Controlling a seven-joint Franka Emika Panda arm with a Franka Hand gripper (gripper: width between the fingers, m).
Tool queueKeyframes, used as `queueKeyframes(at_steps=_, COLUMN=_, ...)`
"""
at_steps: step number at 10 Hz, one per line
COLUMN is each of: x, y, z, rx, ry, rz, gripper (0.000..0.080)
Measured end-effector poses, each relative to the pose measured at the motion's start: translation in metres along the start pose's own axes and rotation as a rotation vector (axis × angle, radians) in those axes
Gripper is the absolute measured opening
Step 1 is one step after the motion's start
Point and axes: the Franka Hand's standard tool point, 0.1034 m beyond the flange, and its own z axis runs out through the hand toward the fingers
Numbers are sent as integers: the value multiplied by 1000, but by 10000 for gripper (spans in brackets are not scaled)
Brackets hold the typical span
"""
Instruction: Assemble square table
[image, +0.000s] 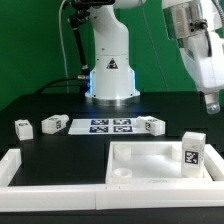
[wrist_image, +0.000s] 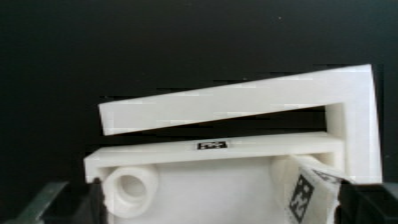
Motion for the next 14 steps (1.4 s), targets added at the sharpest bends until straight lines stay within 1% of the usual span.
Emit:
queueKeyframes(at_steps=1, x=0, y=1, z=2, rx=-3, ry=4, rz=-54, gripper=649)
queueKeyframes(at_steps=2, x=0, y=5, z=9, rx=-15, ry=13, rz=-152, gripper=649)
queueKeyframes(at_steps=3, x=-1, y=12, z=15, rx=-22, ry=15, rz=-250, gripper=649)
queueKeyframes(at_steps=4, x=1, y=25, z=22, rx=-26, ry=24, rz=-318, gripper=649)
queueKeyframes(at_steps=5, x=7, y=37, z=28, rx=-16, ry=36, rz=-448, gripper=649)
queueKeyframes(at_steps=6, x=16, y=52, z=33, rx=2, ry=45, rz=-557, gripper=649)
queueKeyframes(at_steps=7, x=16, y=55, z=34, rx=-18, ry=46, rz=-617, gripper=649)
queueKeyframes(at_steps=8, x=16, y=51, z=33, rx=-16, ry=50, rz=-707, gripper=649)
queueKeyframes(at_steps=11, x=18, y=52, z=33, rx=-25, ry=53, rz=-887, gripper=649)
queueKeyframes(at_steps=12, x=20, y=53, z=34, rx=-31, ry=52, rz=-985, gripper=649)
queueKeyframes(at_steps=13, x=27, y=62, z=39, rx=-55, ry=44, rz=-1077, gripper=649)
queueKeyframes(at_steps=14, x=29, y=76, z=42, rx=-101, ry=33, rz=-1160, gripper=649)
